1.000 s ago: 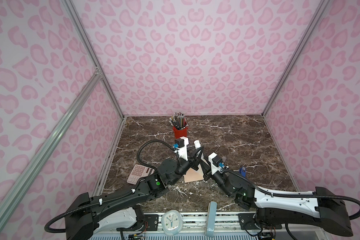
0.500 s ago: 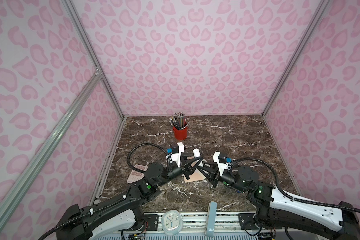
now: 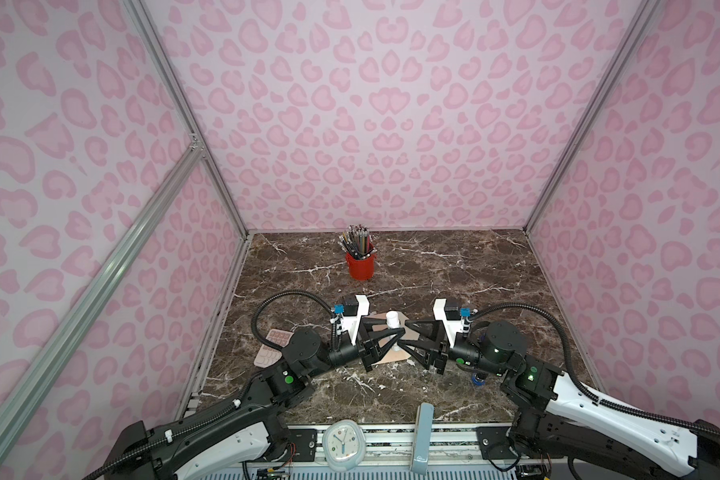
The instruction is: Place the letter into the envelope and seal it
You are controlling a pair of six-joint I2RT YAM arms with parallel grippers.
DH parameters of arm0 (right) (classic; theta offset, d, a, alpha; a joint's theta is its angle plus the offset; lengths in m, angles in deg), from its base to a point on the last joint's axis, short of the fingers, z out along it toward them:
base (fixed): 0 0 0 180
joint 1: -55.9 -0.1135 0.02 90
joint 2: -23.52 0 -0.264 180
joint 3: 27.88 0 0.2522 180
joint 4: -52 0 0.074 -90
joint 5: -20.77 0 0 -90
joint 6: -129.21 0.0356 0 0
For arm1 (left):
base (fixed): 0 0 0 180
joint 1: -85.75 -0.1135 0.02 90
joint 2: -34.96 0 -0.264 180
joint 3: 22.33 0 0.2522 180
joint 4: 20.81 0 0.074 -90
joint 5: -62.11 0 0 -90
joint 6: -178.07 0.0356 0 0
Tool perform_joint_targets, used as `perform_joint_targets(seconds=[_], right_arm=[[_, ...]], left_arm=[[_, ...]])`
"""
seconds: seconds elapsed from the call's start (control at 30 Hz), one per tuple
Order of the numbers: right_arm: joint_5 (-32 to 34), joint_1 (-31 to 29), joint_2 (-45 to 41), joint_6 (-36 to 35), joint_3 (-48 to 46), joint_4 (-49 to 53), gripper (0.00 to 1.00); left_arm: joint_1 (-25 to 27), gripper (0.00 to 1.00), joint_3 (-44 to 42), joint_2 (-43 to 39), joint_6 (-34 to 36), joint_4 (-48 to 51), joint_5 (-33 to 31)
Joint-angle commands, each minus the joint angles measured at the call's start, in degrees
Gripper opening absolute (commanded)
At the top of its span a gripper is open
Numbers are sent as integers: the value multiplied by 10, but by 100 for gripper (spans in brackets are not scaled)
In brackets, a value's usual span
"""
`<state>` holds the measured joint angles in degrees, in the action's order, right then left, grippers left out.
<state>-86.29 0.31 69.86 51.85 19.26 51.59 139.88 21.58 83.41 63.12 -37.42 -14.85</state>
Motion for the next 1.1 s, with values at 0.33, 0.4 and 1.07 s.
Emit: perform_joint_targets(seconds=[0.33,0.4,1.07], right_arm=[[402,-155,84,-225,-69,-229,70],[428,-157,111,-239,-72,-283,69],[467,-149,237,-250,-45,-442,49]], left_arm=[[38,4,55,40,32,5,-301],[53,4,63,59,33,-7,-325],[81,4,79,111,14,-52,-378]])
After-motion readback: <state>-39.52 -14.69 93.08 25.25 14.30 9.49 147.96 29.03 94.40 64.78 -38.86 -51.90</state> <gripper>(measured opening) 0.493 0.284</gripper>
